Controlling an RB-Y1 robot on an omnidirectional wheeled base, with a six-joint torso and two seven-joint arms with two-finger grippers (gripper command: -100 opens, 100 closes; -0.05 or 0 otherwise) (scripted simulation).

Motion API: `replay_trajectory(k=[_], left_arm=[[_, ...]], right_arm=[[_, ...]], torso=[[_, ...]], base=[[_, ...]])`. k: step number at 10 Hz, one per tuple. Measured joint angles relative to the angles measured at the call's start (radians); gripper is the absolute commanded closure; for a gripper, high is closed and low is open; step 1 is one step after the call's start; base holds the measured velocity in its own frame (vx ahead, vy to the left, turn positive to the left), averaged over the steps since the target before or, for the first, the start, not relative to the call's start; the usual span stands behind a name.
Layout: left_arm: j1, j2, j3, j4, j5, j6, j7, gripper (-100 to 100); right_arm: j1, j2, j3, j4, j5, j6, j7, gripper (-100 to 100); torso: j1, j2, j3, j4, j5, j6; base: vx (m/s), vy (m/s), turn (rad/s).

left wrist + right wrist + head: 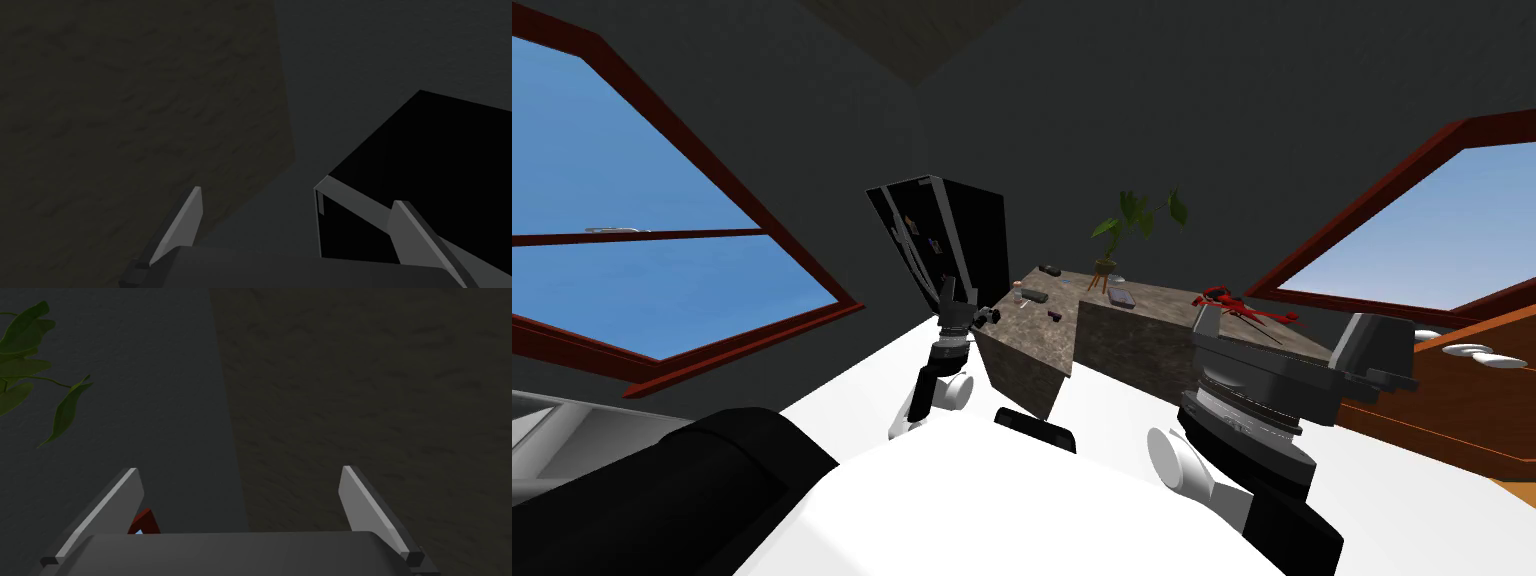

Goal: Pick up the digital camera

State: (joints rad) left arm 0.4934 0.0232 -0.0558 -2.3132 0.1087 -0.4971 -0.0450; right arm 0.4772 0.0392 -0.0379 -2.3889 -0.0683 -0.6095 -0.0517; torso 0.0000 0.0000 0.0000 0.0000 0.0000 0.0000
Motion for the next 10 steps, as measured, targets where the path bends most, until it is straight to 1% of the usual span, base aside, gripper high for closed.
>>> replay_trajectory(k=[3, 4, 6, 7, 8, 9, 10], left_arm=[[-0.042, 0.060, 0.001, 0.039, 0.022, 0.019, -0.021, -100], [-0.065, 0.075, 0.003, 0.058, 0.032, 0.032, -0.030, -100], [-0.128, 0.099, 0.005, 0.108, 0.052, 0.072, -0.055, -100], [-0.164, 0.113, 0.009, 0.142, 0.066, 0.090, -0.064, -100], [-0.200, 0.120, 0.006, 0.182, 0.076, 0.106, -0.078, -100], [-0.232, 0.134, 0.010, 0.211, 0.091, 0.131, -0.088, -100], [-0.272, 0.142, 0.015, 0.240, 0.105, 0.168, -0.098, -100]], right_arm=[[0.000, 0.000, 0.000, 0.000, 0.000, 0.000, 0.000, 0], [0.000, 0.000, 0.000, 0.000, 0.000, 0.000, 0.000, 0], [0.000, 0.000, 0.000, 0.000, 0.000, 0.000, 0.000, 0], [0.000, 0.000, 0.000, 0.000, 0.000, 0.000, 0.000, 0], [0.000, 0.000, 0.000, 0.000, 0.000, 0.000, 0.000, 0], [0.000, 0.000, 0.000, 0.000, 0.000, 0.000, 0.000, 0], [0.000, 0.000, 0.000, 0.000, 0.000, 0.000, 0.000, 0]], torso=[[0.004, 0.002, 0.001, 0.000, 0.001, 0.000], [0.004, 0.002, 0.001, 0.001, 0.001, 0.000], [0.005, 0.003, 0.002, 0.001, 0.001, 0.000], [0.005, 0.003, 0.002, 0.001, 0.001, 0.000], [0.005, 0.002, 0.001, 0.001, 0.001, 0.000], [0.005, 0.003, 0.002, 0.001, 0.001, 0.000], [0.005, 0.003, 0.002, 0.001, 0.001, 0.000]], base=[[-0.036, 0.058, -0.030], [-0.054, 0.063, -0.035], [-0.052, 0.070, -0.053], [-0.045, 0.077, -0.079], [-0.056, 0.073, -0.075], [-0.059, 0.068, -0.071], [-0.036, 0.047, -0.031]])
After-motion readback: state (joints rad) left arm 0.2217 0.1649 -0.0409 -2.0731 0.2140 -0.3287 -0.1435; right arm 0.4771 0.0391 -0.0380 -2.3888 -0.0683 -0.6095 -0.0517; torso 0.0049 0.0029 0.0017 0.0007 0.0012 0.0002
